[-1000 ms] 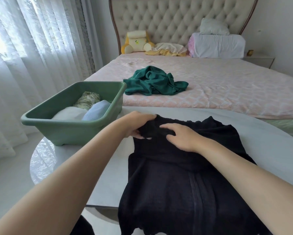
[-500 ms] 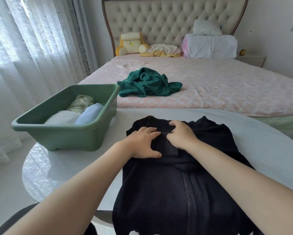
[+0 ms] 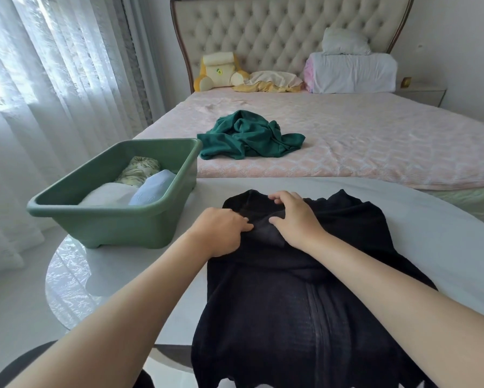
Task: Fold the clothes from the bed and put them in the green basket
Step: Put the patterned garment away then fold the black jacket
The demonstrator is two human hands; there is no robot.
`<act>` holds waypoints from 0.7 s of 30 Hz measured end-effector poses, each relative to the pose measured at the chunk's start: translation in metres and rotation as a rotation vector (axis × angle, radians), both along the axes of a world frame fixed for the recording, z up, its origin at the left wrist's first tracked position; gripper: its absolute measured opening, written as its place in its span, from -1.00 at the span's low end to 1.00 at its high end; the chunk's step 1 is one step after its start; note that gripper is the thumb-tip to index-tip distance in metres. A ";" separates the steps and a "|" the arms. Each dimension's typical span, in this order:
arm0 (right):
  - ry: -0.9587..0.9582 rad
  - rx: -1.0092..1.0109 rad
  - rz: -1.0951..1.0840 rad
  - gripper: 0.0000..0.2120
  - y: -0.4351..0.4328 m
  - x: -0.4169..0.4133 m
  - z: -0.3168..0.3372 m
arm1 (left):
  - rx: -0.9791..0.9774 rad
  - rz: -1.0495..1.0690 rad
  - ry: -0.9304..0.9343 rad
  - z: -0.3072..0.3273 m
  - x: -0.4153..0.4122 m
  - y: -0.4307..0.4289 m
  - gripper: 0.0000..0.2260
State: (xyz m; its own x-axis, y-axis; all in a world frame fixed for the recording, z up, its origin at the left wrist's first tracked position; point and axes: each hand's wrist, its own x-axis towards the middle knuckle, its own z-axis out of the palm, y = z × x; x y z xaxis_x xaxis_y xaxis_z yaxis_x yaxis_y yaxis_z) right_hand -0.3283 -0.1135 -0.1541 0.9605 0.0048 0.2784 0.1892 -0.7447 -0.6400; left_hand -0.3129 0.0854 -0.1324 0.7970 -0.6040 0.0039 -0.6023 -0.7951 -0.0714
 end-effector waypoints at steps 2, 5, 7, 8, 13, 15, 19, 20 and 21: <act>-0.008 0.018 0.037 -0.59 0.005 0.001 0.003 | -0.080 0.105 0.091 0.001 -0.003 0.000 -0.56; 0.114 0.021 0.046 -0.50 0.011 0.000 0.004 | -0.276 0.174 0.085 -0.003 -0.001 0.000 -0.62; 0.194 0.017 0.017 -0.41 0.011 -0.001 0.002 | -0.344 0.164 0.063 -0.010 0.006 -0.003 -0.64; 0.205 0.020 0.019 -0.37 0.010 -0.002 0.001 | -0.365 0.151 0.096 -0.011 0.010 -0.006 -0.64; 0.073 0.103 0.050 -0.33 0.004 -0.003 -0.002 | -0.195 0.067 0.035 -0.003 0.034 -0.019 -0.66; 0.007 0.112 0.036 -0.37 0.001 -0.003 -0.002 | -0.205 0.056 -0.067 0.004 0.040 -0.021 -0.75; 0.010 0.048 0.034 -0.42 -0.003 -0.003 -0.002 | -0.153 0.143 -0.051 0.013 0.048 -0.010 -0.78; 0.037 -0.019 0.051 -0.42 -0.002 -0.004 -0.003 | -0.118 0.149 -0.065 0.011 0.047 -0.006 -0.77; 0.061 -0.098 0.068 -0.43 -0.002 -0.004 -0.004 | -0.114 0.140 -0.097 0.007 0.046 -0.003 -0.73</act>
State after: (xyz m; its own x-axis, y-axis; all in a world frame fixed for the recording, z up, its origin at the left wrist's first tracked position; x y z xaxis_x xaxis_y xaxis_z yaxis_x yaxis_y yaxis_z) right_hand -0.3328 -0.1151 -0.1580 0.9722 0.0950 0.2140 0.2043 -0.7909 -0.5769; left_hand -0.2673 0.0822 -0.1255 0.8656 -0.4787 0.1467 -0.4801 -0.8768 -0.0283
